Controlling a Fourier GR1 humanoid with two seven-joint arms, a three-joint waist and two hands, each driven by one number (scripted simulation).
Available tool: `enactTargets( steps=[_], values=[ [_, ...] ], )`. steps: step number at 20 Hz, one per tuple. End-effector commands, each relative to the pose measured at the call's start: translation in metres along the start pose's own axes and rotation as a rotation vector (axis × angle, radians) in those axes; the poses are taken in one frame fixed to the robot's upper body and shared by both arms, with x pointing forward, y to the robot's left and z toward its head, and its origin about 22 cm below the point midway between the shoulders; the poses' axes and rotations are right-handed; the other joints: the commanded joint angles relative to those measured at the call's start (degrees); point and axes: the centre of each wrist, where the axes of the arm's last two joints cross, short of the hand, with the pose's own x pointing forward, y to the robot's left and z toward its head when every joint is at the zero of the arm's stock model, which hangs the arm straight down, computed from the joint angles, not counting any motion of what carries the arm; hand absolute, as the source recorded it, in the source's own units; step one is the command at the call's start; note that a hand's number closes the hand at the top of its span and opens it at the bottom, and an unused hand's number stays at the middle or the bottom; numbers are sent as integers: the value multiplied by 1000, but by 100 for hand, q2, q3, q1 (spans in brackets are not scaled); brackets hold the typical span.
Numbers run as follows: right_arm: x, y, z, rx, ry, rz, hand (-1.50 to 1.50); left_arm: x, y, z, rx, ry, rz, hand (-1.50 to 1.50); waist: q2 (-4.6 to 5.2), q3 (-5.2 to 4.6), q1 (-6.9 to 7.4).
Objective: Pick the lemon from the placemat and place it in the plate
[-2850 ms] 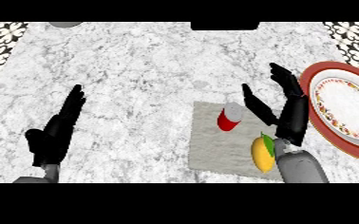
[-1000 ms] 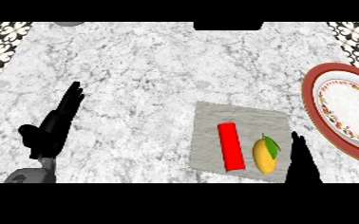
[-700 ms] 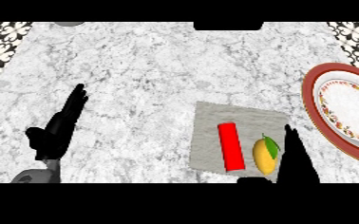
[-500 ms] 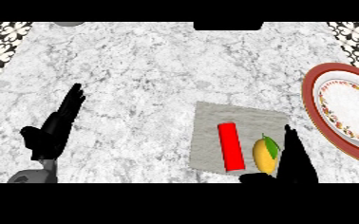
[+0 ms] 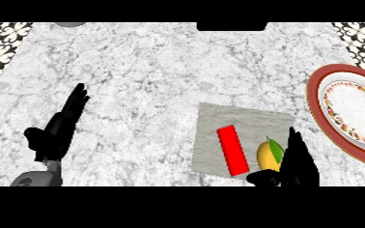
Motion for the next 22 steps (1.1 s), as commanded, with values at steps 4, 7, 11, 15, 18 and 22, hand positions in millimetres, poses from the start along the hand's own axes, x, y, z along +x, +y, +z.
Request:
enactTargets(
  steps=[4, 7, 11, 15, 18, 22],
  values=[
    [-8, 4, -16, 66, -98, 12, 150, 2, -12, -9, 4, 17, 11, 0, 5, 4, -7],
    [-8, 2, -8, 69, -103, 6, 150, -6, -6, -12, -14, 5, -2, 0, 4, 3, -13],
    [1, 11, -2, 33, -139, 9, 150, 9, -1, -7, -23, 12, -2, 0, 1, 3, -3],
    [-115, -69, -53, -86, -109, 47, 150, 3, 14, 3, 33, 11, -7, 0, -46, 20, -202],
    [-167, -107, -75, -137, -33, 101, 150, -12, 14, 11, 84, 43, 7, 0, -77, 43, -520],
    [-221, -173, -88, -271, -110, 137, 150, -8, 22, 10, 90, 40, -8, 0, -89, 36, -489]
  ],
)
